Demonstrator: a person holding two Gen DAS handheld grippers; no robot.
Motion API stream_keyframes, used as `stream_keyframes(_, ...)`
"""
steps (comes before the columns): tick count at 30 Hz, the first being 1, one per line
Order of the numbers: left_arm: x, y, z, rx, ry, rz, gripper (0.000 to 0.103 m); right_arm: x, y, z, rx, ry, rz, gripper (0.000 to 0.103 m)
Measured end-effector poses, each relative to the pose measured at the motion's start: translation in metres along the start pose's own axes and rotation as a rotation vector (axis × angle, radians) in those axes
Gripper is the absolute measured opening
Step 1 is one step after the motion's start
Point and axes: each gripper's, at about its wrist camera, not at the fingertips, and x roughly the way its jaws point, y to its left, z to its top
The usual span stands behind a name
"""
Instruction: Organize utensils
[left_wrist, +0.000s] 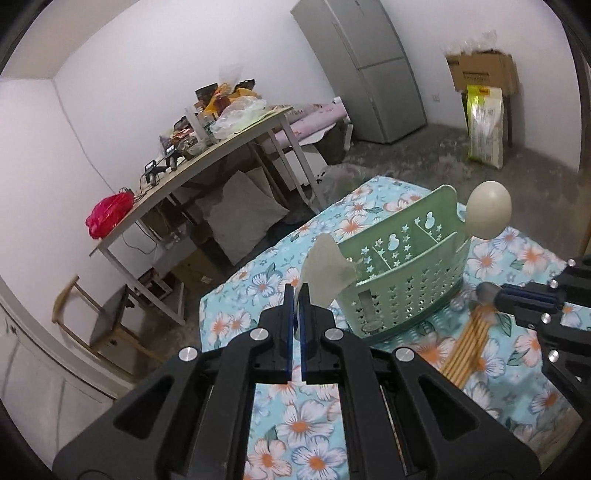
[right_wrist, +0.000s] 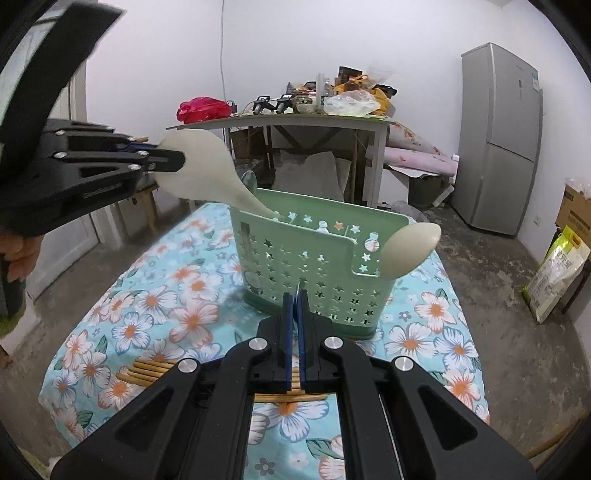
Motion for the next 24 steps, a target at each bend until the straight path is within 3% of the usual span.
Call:
stream_keyframes(5,0.013,0.010,0.019,-0.086,-0.007,-0.047,0.010,-0.001,-0.005,0.000,0.013,-0.004,-0.001,0.003)
stream_keyframes(8,0.017,0.022,0.025,-0.201,-0.051,-0.110,0.026,-0.002,-0.006,-0.001,0.018,-0.006,-0.003,0.003)
stream_keyframes(12,0.016,0.032,0.023,-0.310,-0.131,-0.116,0.041,-0.002,-0.010,-0.001,0.027,-0.007,-0.006,0.003)
stream_keyframes(18,0.002,0.041,0.021,-0.382,-0.260,-0.088,0.049,-0.002,-0.010,-0.001,0.030,-0.007,-0.006,0.003)
stream_keyframes(24,0.001,0.044,0.012,-0.415,-0.255,-0.076,0.056,-0.003,-0.013,0.001,0.040,-0.014,-0.012,0.003)
